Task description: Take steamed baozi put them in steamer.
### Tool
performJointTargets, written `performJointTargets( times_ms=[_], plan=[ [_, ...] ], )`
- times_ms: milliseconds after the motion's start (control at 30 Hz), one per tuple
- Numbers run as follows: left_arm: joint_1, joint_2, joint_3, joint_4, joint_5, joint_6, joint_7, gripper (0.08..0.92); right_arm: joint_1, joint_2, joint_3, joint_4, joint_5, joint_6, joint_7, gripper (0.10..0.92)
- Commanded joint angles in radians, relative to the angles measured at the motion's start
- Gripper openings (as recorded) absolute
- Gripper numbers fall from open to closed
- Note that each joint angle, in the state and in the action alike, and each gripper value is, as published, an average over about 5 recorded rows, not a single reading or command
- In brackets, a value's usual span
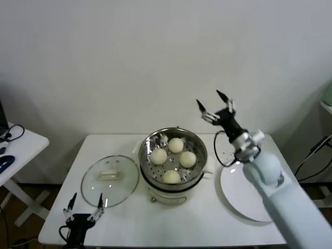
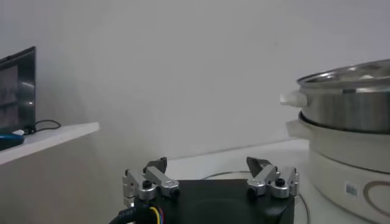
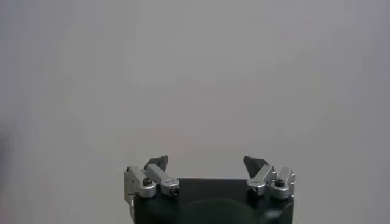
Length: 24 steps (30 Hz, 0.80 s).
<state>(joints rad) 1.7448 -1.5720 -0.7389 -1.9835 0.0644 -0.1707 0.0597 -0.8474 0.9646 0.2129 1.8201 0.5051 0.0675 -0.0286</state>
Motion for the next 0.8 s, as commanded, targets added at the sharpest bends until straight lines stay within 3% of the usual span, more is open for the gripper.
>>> performJointTargets(
  times_ms=[33,300,800],
  plan=[
    [0.004,-0.005,0.002,-0.005,-0.019,-0.009,-0.001,0.823,-0.875,0.346,0.375,0.004,-0.140,0.478,0.039,0.823],
    [0.009,-0.012,0.009,-0.003,-0.014,-0.016,-0.001,0.823,-0.946,0.350,0.263,-0.089,-0.144,0.608,0.062,0.823],
    [0.016,-0.019,0.020,-0.006,-0.012,-0.029,-0.001,0.823,-0.953,0.358,0.203,-0.086,-0.144,0.610,0.065,0.823]
  ],
)
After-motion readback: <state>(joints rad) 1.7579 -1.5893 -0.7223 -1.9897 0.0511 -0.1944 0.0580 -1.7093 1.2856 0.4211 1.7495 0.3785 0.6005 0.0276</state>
